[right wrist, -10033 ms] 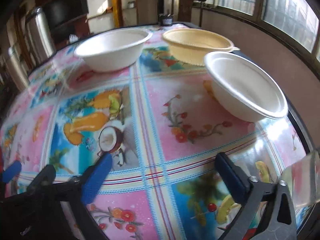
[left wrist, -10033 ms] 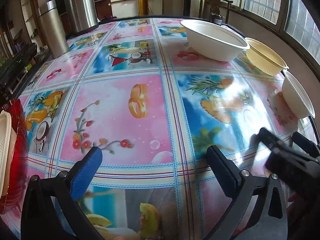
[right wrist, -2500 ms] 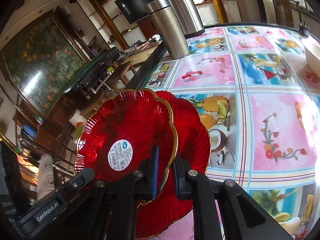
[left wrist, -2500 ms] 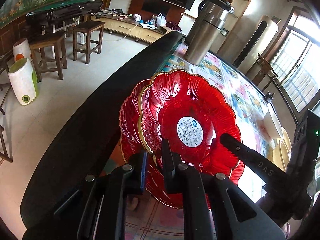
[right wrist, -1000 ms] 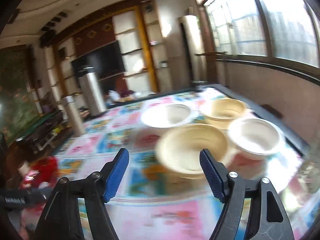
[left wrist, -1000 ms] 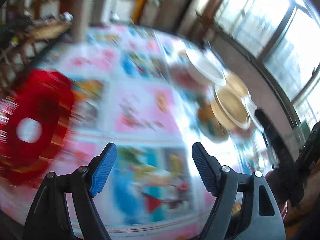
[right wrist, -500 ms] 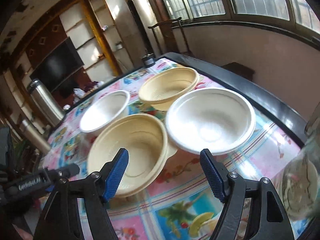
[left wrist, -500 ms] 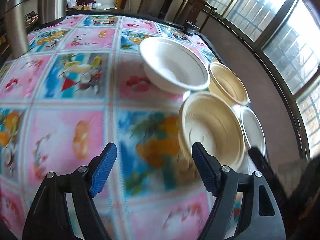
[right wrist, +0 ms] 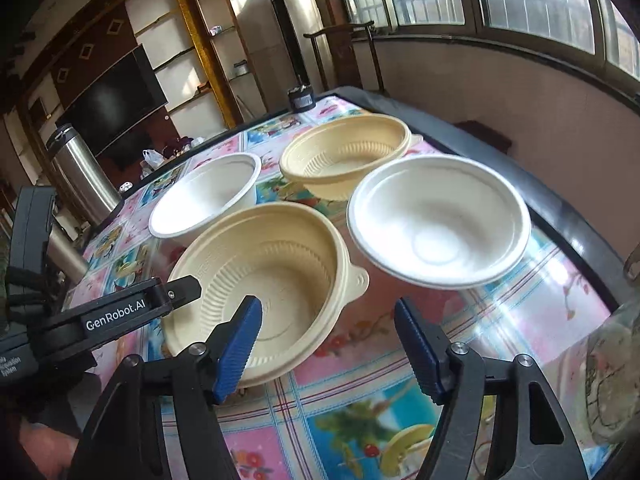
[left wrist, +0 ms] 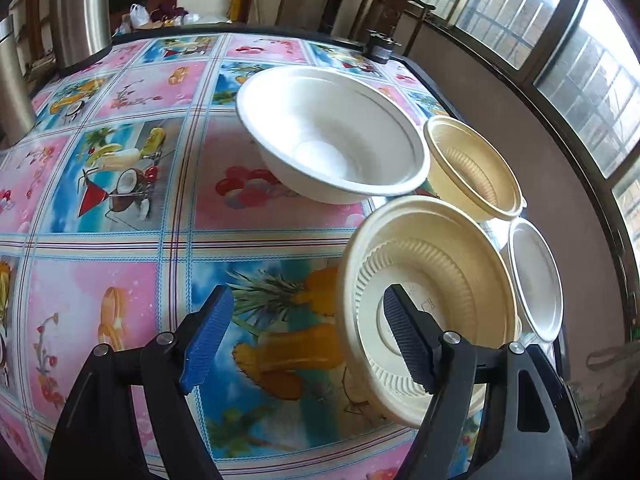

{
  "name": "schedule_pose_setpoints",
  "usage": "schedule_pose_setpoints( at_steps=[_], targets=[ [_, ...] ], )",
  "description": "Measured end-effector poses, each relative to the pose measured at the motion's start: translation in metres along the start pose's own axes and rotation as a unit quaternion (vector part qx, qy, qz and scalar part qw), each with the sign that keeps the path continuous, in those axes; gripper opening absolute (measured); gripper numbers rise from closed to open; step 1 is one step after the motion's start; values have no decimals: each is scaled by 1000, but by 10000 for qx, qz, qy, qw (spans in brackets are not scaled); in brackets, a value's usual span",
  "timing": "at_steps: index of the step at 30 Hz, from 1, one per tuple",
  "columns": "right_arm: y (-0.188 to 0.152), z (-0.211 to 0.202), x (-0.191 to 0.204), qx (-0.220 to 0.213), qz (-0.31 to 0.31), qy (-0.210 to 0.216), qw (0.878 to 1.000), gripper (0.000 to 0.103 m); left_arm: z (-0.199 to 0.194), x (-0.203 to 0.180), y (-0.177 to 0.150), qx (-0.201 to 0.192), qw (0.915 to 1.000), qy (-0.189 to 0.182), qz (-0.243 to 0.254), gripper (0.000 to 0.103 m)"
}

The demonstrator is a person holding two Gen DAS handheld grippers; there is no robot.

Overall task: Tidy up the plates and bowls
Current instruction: 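Grasp the cream bowl rim with both tools and lift it, then lower the cream bowl onto the red plate stack and open both tools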

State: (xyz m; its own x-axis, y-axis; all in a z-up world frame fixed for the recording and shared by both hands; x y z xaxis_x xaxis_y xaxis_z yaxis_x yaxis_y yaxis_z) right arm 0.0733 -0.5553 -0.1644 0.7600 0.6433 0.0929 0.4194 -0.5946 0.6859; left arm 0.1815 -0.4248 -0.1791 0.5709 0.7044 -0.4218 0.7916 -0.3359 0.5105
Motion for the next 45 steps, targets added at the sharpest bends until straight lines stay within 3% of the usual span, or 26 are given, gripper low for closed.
schedule_pose_setpoints(
  at_steps=[8, 12, 13, 15, 18, 20, 23, 30, 36, 45],
  targets=[
    [-9, 20, -7, 656, 725, 465, 9941, 69, 10, 2, -5, 117, 9995, -97, 275, 77],
    [-16, 29, -4, 853, 763, 583, 9917, 55, 13, 3, -4, 119, 9988, -4, 469, 73],
    [-15, 28, -3, 743, 687, 490, 9937, 51, 12, 2, -4, 118, 9988, -31, 475, 66],
    [-13, 25, 0, 589, 616, 534, 9949, 29, 11, 1, -4, 122, 9989, -183, 410, 62],
    [-10, 18, 6, 274, 415, 447, 9978, 21, 11, -1, -5, 174, 9984, -411, 352, 49],
    [-9, 15, 9, 111, 307, 390, 9987, 19, 11, -5, -8, 225, 9978, -482, 385, 32],
    [-9, 14, 9, 12, 261, 354, 9990, 14, 10, -11, -9, 278, 9967, -590, 476, 16],
    [-11, 17, 9, 112, 435, 610, 9971, 12, -1, -10, -8, 236, 9963, -720, 410, 15],
    [-19, 7, 28, 46, 381, 788, 9962, 12, -26, 3, -14, -2, 9972, -598, 449, 15],
    [-46, -16, 88, 7, -151, 1297, 9914, 12, -73, 53, -67, -511, 9983, -191, 207, 16]
  ],
)
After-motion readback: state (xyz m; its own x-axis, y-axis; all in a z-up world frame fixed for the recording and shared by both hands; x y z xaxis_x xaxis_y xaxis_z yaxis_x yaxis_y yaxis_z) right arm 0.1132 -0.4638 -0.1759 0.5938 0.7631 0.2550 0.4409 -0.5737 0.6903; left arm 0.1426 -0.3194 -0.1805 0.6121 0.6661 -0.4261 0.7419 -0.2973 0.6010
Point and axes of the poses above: each gripper's, at about its wrist camera, not at the fingertips, and z roughly the way its jaws point, x to its left, y to its top, the point moved 9 cm from there along z, roughly the way its jaws point, and after that the axes turned 13 degrees about -y, right-handed, at the moved point
